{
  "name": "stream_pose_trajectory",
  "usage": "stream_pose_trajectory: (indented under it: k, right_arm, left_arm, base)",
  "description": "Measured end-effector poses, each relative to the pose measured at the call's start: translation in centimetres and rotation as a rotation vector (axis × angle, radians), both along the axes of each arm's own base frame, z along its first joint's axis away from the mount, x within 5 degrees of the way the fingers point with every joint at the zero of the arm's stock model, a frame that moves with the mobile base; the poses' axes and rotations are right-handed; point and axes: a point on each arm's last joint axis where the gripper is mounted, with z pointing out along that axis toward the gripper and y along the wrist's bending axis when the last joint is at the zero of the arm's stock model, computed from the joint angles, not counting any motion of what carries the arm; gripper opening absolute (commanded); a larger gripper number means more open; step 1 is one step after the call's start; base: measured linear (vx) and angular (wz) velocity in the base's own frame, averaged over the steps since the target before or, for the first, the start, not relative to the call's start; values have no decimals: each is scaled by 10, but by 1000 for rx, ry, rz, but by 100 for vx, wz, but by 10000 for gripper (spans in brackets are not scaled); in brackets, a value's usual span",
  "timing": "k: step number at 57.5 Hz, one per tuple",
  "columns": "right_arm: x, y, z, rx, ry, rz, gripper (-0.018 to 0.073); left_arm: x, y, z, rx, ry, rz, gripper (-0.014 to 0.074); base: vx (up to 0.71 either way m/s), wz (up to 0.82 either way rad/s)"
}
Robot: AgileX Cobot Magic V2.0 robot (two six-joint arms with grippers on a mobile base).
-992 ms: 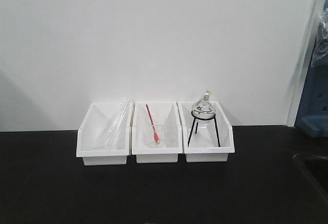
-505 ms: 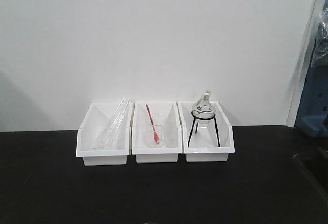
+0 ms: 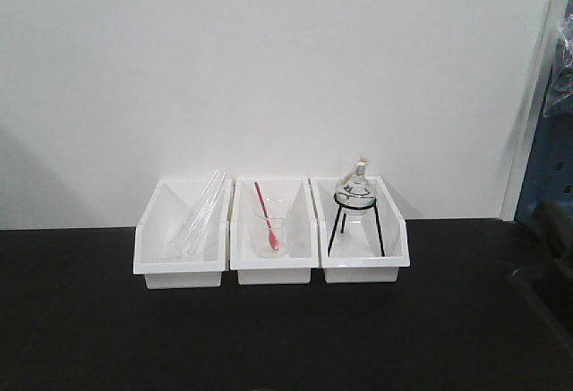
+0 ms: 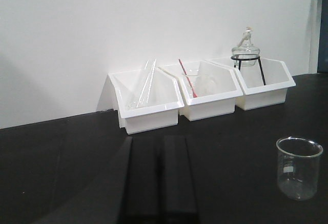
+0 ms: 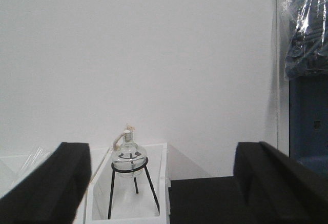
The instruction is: Pick beaker and place in left cabinet
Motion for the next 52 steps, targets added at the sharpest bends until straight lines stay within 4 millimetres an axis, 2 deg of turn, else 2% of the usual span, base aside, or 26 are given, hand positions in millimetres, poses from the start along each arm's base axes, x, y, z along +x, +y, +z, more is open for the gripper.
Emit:
stream_pose_trajectory:
  k: [19, 27, 33, 40, 52]
  right_arm:
    - [1, 2, 1, 6, -29, 22, 676]
    - [10, 13, -7, -143, -41, 120, 630]
    - [21, 25, -24, -243, -6, 247, 597]
    - [34, 35, -52, -228, 104, 385, 575]
    - [51, 57, -119, -197, 298, 681, 572]
  left_arm:
    - [0, 0, 0, 0, 0, 0, 1]
    - [0, 0, 0, 0, 0, 0, 1]
    - [0, 0, 0, 0, 0, 0, 1]
    - [0, 0, 0, 0, 0, 0, 1]
    - [0, 0, 0, 0, 0, 0, 1]
  base:
    - [0, 0]
    - [0, 0]
    - [0, 0]
    - [0, 0]
    - [0, 0]
